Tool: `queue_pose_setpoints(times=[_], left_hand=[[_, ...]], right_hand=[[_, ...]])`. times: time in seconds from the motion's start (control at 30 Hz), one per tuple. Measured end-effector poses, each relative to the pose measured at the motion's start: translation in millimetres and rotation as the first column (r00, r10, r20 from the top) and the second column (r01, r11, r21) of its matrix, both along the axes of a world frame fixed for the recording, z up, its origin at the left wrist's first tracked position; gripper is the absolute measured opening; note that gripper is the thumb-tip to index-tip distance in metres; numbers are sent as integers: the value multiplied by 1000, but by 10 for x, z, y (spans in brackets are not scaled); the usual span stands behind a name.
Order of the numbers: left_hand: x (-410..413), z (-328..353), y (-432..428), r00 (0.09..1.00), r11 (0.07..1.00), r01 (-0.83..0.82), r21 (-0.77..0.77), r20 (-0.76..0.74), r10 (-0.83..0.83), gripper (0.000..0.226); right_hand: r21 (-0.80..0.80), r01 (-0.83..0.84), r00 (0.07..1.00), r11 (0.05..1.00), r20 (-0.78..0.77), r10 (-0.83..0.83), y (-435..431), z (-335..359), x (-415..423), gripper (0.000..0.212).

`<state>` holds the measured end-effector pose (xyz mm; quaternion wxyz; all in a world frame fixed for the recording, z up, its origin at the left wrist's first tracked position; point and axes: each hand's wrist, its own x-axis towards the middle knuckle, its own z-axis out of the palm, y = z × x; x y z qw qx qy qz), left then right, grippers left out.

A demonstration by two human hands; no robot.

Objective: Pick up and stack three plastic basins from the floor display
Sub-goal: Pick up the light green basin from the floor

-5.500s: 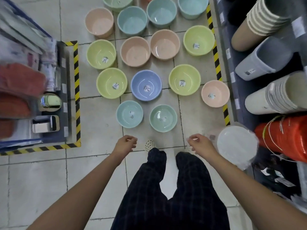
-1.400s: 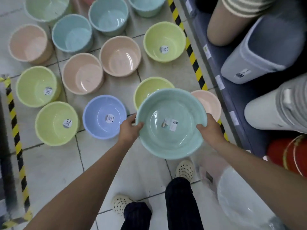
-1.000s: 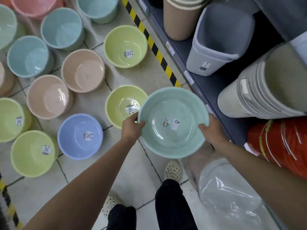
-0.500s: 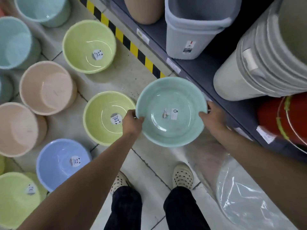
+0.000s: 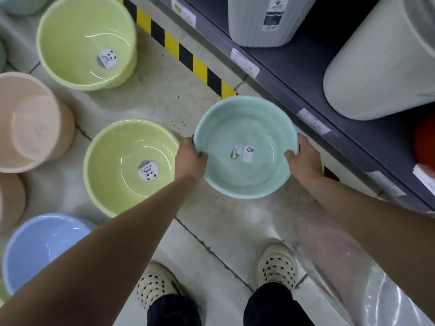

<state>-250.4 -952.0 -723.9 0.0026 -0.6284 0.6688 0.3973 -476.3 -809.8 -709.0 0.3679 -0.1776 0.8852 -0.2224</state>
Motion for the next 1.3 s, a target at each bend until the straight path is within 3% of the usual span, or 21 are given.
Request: queue_pose_setpoints(times=[0.3, 0.47, 0.6, 0.93, 1.1, 1.3], left_hand=[[-132, -129, -227, 990, 993, -120, 23, -69, 121, 37], [-63, -286, -187, 994, 993, -87, 81, -65, 92, 39], [-15, -451, -88, 998, 999, -40, 9, -44, 41, 47], [-37, -435, -95, 991, 1000, 5, -31, -136, -9, 56], [144, 25, -138, 944, 982, -181, 53, -272, 188, 26], [798, 880, -444, 875, 926, -373, 52, -313, 370, 33]], right_hand=[[-61, 30, 999, 998, 22, -29, -194, -197, -97, 44], [-11, 6, 1000, 1000, 16, -6, -141, -300, -77, 47], [49, -35, 999, 998, 22, 34, -84, -456, -69, 48], [-1, 42, 998, 999, 47, -42, -31, -393, 10, 51], [-139, 110, 994, 984, 5, -111, -56, 140, 212, 56], [-165, 29, 999, 986, 19, -26, -612, 918, 693, 51]])
